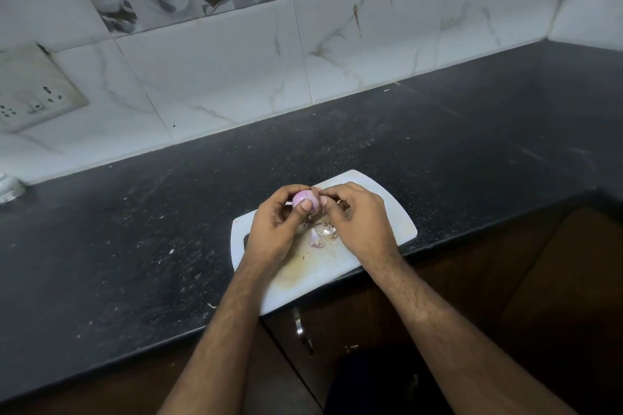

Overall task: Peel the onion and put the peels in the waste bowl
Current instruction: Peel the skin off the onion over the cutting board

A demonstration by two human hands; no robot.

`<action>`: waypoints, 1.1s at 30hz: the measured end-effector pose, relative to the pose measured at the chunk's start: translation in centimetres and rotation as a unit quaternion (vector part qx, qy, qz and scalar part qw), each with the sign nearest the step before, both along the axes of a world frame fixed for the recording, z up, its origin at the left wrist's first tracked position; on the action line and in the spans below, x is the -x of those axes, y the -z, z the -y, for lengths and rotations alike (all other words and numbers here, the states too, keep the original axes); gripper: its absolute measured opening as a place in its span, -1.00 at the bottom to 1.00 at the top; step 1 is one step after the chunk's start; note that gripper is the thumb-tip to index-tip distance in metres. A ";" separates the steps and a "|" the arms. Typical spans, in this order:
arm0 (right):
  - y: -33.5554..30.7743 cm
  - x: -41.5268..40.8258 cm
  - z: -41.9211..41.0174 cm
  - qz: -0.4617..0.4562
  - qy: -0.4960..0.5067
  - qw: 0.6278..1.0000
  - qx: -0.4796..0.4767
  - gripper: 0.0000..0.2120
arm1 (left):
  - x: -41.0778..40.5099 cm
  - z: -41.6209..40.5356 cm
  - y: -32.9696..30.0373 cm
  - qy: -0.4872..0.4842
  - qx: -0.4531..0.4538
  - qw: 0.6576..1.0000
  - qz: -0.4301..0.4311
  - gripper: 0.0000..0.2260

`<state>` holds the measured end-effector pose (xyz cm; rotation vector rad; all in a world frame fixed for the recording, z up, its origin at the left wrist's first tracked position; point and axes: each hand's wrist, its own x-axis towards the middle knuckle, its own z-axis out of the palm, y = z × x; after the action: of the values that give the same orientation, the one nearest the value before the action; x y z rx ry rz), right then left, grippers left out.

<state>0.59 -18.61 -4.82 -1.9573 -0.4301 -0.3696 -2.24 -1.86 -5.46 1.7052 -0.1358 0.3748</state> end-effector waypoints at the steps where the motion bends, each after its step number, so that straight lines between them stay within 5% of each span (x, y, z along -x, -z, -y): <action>1: 0.0 0.0 0.0 -0.001 0.007 1.000 0.002 -0.86 | 0.0 0.0 0.0 0.001 -0.001 1.000 0.002 -0.76; 33: 0.2 -0.4 -0.2 -0.049 0.071 0.996 0.030 -0.88 | -0.2 -0.4 0.2 -0.017 -0.033 0.999 -0.024 -0.74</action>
<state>1.02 -18.43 -5.07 -2.0603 -0.2409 -0.3523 -2.06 -1.48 -5.67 1.7823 -0.0847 0.3580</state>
